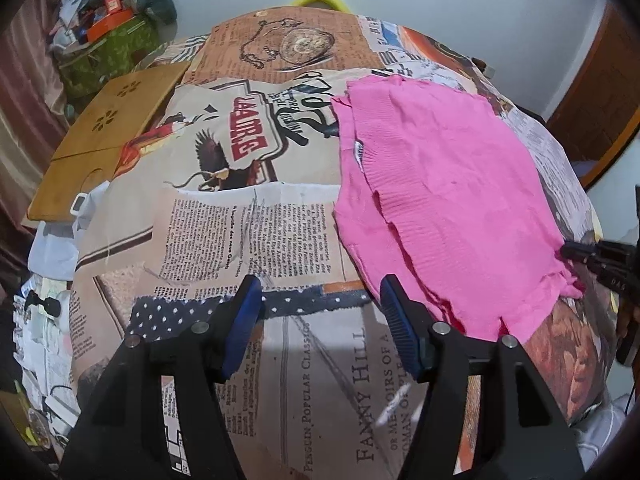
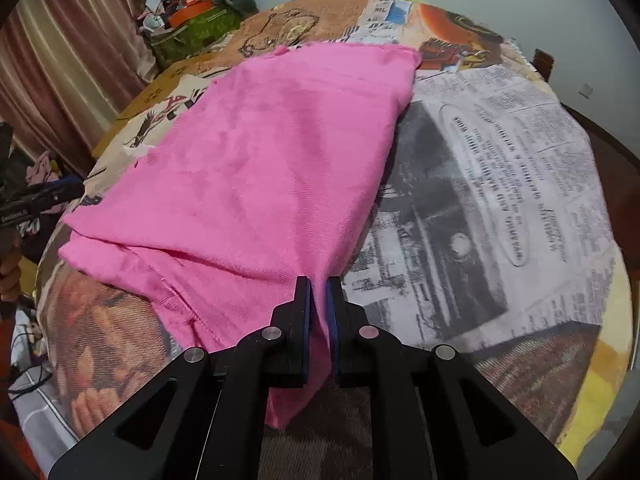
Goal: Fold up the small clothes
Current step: 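Grasp the cardigan edge with both tools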
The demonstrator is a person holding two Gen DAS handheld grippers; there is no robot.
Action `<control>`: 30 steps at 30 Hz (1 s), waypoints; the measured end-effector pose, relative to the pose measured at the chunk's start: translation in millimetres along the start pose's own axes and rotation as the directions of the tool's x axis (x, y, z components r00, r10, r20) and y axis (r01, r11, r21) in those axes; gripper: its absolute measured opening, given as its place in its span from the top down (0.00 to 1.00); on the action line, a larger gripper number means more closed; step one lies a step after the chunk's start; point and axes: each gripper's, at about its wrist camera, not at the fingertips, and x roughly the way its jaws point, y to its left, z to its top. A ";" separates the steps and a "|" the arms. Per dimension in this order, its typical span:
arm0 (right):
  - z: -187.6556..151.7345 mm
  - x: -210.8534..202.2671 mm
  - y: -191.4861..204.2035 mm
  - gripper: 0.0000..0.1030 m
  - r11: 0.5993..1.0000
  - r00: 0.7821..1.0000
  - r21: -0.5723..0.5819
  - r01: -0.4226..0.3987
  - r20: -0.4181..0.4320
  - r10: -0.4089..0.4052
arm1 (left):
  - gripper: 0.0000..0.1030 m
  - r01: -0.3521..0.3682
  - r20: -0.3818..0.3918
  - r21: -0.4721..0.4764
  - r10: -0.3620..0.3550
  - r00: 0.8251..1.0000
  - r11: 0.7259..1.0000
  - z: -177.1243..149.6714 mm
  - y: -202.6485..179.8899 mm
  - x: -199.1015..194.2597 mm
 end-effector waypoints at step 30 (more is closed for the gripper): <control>-15.0 5.1 34.8 0.39 0.991 0.997 -0.110 -0.073 -0.019 0.071 | 0.11 0.080 -0.016 0.282 -0.078 0.997 0.956 -13.0 -78.8 12.3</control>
